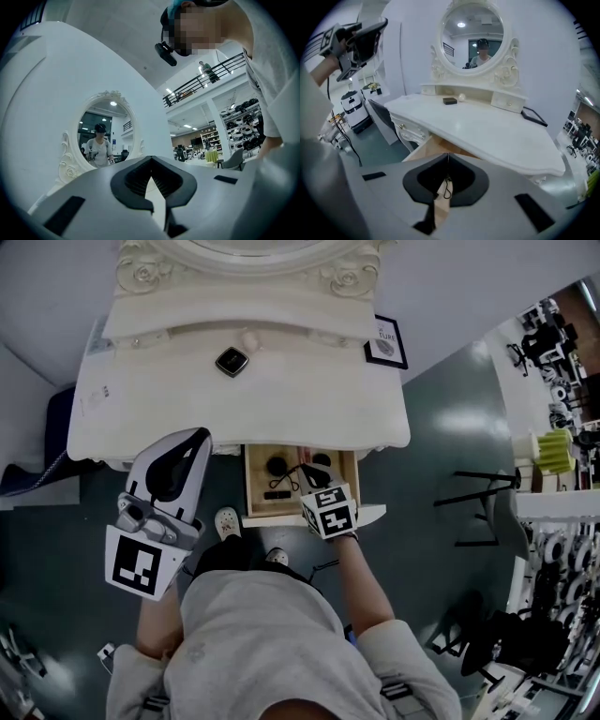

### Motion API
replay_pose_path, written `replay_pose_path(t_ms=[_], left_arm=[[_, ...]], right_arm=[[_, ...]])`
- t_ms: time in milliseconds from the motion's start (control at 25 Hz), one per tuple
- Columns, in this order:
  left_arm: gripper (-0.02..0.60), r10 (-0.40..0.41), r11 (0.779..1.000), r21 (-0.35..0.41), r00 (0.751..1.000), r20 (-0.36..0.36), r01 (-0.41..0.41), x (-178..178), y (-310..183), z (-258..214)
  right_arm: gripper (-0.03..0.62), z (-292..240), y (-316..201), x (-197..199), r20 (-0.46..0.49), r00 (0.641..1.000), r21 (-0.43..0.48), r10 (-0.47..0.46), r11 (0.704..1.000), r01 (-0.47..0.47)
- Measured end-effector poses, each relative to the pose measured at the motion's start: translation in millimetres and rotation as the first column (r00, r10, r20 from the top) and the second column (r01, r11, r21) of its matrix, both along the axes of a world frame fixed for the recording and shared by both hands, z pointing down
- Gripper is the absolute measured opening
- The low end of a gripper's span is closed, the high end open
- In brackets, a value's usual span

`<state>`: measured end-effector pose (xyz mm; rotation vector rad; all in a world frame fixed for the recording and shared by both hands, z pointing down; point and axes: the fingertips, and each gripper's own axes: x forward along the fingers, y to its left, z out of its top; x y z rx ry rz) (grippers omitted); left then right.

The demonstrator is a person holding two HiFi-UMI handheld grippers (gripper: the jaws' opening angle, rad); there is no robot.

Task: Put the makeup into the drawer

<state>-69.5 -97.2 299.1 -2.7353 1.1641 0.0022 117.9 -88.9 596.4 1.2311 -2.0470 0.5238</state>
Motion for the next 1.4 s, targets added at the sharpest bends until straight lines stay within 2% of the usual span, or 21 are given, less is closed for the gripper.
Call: replay_pose_path(t_ms=[280, 680, 1120, 1400], left_arm=[[0.014, -0.025, 1.000, 0.006, 1.000, -0.001, 0.025, 10.3, 22.6, -5.0], [0.014, -0.053, 0.998, 0.014, 0.999, -0.007, 0.054, 21.5, 54.0, -13.5], [0.014, -0.075, 0.997, 0.027, 0.997, -0.004, 0.075, 31.8, 85.5, -25.5], [0.014, -0.096, 0.995, 0.027, 0.995, 0.003, 0.096, 33.2, 103.3, -29.6]], right_arm=[[0.023, -59.8, 9.7, -9.8, 0.099, 0.995, 0.134, -0.026, 0.991, 0.013], [0.023, -133.5, 29.7, -16.7, 0.173, 0.981, 0.296, -0.089, 0.955, 0.035], [0.023, -214.1, 53.2, -31.2, 0.239, 0.952, 0.455, -0.191, 0.888, 0.063], [0.023, -250.6, 70.7, -35.7, 0.245, 0.939, 0.534, -0.242, 0.842, 0.078]])
